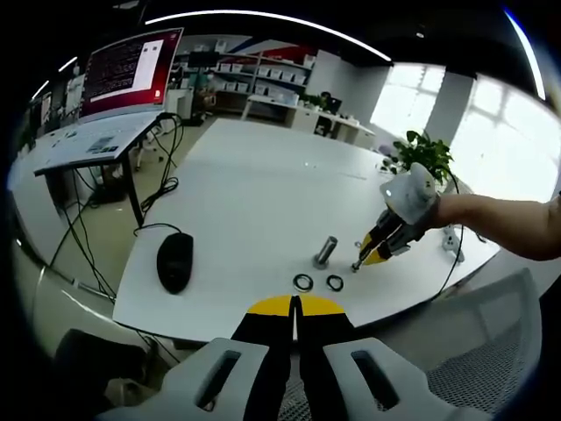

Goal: Place the washer onto the threaded stud by aligning its center hole with the stud, sliding it down to the base, and recovering from edge contact or off-axis alignment until the washer reaches the visible bottom stop.

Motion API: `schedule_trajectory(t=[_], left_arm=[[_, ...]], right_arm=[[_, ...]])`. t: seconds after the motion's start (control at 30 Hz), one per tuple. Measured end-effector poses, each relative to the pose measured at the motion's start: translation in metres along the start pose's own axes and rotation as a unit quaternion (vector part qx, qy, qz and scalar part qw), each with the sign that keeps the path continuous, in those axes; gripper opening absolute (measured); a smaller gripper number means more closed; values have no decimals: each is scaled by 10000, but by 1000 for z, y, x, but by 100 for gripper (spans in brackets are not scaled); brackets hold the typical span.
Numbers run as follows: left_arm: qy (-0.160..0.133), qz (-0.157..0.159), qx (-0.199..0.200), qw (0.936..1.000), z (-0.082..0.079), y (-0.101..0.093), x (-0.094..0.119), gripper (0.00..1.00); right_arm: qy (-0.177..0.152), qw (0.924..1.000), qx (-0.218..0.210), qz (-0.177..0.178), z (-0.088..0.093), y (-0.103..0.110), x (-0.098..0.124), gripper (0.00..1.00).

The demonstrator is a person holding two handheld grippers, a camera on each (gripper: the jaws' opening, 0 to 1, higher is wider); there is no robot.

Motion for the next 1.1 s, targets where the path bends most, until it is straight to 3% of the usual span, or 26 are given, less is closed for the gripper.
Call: schedule_trajectory(t=[0.97,1.1], left_arm=[[28,-2,-21,10000,0,3,0,0],[21,2,-19,10000,0,3,0,0]], right_arm=[[255,9994,1,-251,11,3,-17,14],[213,9996,129,-152,9,2,-16,26]])
Point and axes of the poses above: the point that each gripper's makers call its tool centre point, and the gripper's own axes: x roughly backward along the fingers, y roughly to its left, z roughly out of its underside, the point moved 4 cm from there along x, roughly backward along the fingers, and after that the axes turned 12 degrees about x, right-handed, at the moved point
